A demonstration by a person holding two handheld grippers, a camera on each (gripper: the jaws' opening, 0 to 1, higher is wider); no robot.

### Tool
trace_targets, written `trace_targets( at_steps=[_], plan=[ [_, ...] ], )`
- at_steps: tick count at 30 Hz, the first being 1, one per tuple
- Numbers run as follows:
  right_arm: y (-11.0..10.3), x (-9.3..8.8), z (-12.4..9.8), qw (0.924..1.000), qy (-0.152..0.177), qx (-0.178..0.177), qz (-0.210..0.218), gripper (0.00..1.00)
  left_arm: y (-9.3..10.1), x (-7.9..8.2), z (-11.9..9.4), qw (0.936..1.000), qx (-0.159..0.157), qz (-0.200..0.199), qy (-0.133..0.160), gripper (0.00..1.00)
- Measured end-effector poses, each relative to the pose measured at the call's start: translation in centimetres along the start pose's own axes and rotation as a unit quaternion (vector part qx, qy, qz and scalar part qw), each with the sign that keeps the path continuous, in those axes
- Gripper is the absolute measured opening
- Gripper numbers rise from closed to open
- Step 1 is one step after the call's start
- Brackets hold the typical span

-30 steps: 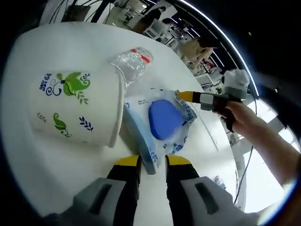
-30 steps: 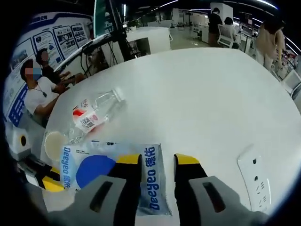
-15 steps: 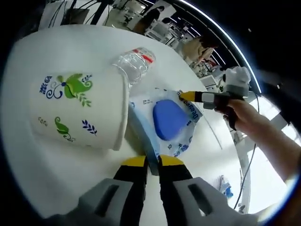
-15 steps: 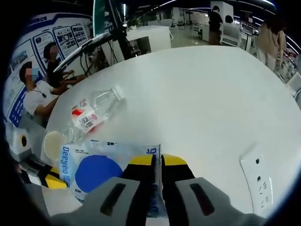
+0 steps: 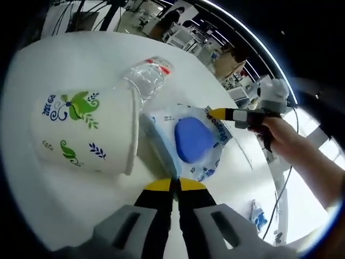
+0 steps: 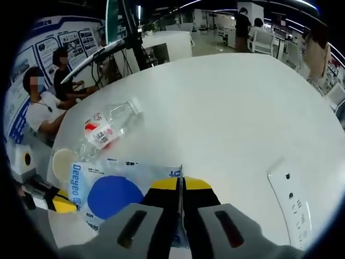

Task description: Arrange the tabletop items into an orderly group along one side of the table until the central work area is clear of visible clutter.

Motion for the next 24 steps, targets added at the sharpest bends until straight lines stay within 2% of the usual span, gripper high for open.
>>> trace_targets(
  at_steps=[15,24],
  plan=[
    [0.6,-0.3,-3.8,0.9992,0.025,-0.023,0.020,0.00,1.8,0.3,-0.4,0.9993,-0.027,0.027,-0.004,0.00],
    [1.1,-0.7,-7.3,0.9973,0.045,-0.048,0.034,0.00,3.2,0.8,-1.2,0.9977,-0.050,0.045,-0.008,0.00]
  ],
)
Point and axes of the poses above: the point that each gripper's makers call its tool centre point, and the gripper's own axes: z roughly forward along the fingers, y roughly to its right, x roughly out of its top, the point moved 2 cm from there along -z, roughly backward along the fingers, and after that the axes turned 3 degrees about x, right-handed, at the moved point
